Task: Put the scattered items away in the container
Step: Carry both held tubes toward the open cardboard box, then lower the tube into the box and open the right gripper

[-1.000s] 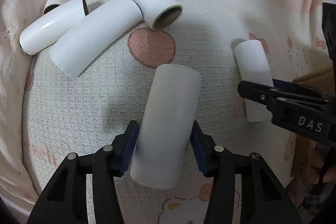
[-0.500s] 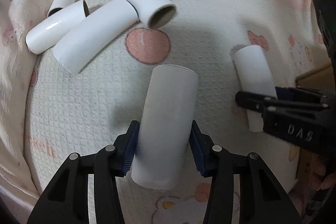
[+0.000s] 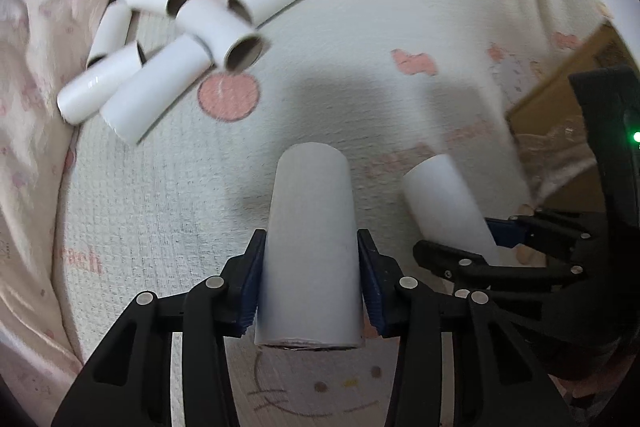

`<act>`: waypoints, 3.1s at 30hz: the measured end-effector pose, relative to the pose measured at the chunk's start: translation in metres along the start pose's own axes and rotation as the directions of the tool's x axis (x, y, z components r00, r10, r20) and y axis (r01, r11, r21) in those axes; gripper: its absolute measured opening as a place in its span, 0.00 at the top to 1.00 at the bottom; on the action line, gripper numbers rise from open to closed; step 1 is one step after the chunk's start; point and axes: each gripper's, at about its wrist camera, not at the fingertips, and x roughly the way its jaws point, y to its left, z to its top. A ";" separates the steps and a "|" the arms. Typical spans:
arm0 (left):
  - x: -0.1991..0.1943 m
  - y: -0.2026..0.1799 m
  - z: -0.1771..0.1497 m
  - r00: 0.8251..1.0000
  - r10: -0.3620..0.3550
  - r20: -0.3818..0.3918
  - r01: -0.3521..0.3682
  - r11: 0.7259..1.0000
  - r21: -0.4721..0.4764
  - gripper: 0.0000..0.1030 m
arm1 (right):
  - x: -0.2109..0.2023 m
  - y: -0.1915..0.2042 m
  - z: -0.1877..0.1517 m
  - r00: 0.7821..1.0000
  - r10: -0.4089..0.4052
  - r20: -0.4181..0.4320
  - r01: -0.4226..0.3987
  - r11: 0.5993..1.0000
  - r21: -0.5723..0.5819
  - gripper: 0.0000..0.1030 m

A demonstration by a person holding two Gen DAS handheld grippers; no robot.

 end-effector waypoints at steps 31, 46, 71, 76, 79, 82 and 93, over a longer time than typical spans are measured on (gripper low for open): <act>-0.144 -0.057 0.002 0.959 -0.062 0.275 0.021 0.989 0.148 0.54 | -0.176 -0.025 -0.062 0.930 -0.003 0.367 -0.024 0.997 0.069 0.60; -0.157 -0.136 0.052 0.942 -0.189 0.276 0.117 0.959 0.258 0.54 | -0.231 -0.092 -0.053 0.906 -0.008 0.424 -0.063 0.986 0.153 0.60; -0.107 -0.245 0.122 0.931 -0.360 0.060 0.311 0.869 0.385 0.54 | -0.218 -0.233 -0.044 0.952 -0.035 0.305 -0.065 0.948 0.311 0.60; -0.098 -0.246 0.127 0.937 -0.347 0.051 0.301 0.870 0.390 0.54 | -0.187 -0.244 -0.033 0.978 -0.040 0.206 -0.026 0.951 0.309 0.60; -0.098 -0.246 0.127 0.935 -0.352 0.052 0.303 0.864 0.401 0.54 | -0.165 -0.247 -0.022 0.989 -0.024 0.145 -0.022 0.952 0.305 0.60; -0.099 -0.249 0.127 0.937 -0.342 0.068 0.282 0.859 0.428 0.54 | -0.145 -0.249 -0.011 0.995 -0.036 0.090 0.006 0.952 0.306 0.60; -0.105 -0.242 0.148 0.932 -0.347 0.103 0.281 0.872 0.400 0.54 | -0.115 -0.268 0.014 1.000 0.015 -0.018 -0.008 0.945 0.326 0.60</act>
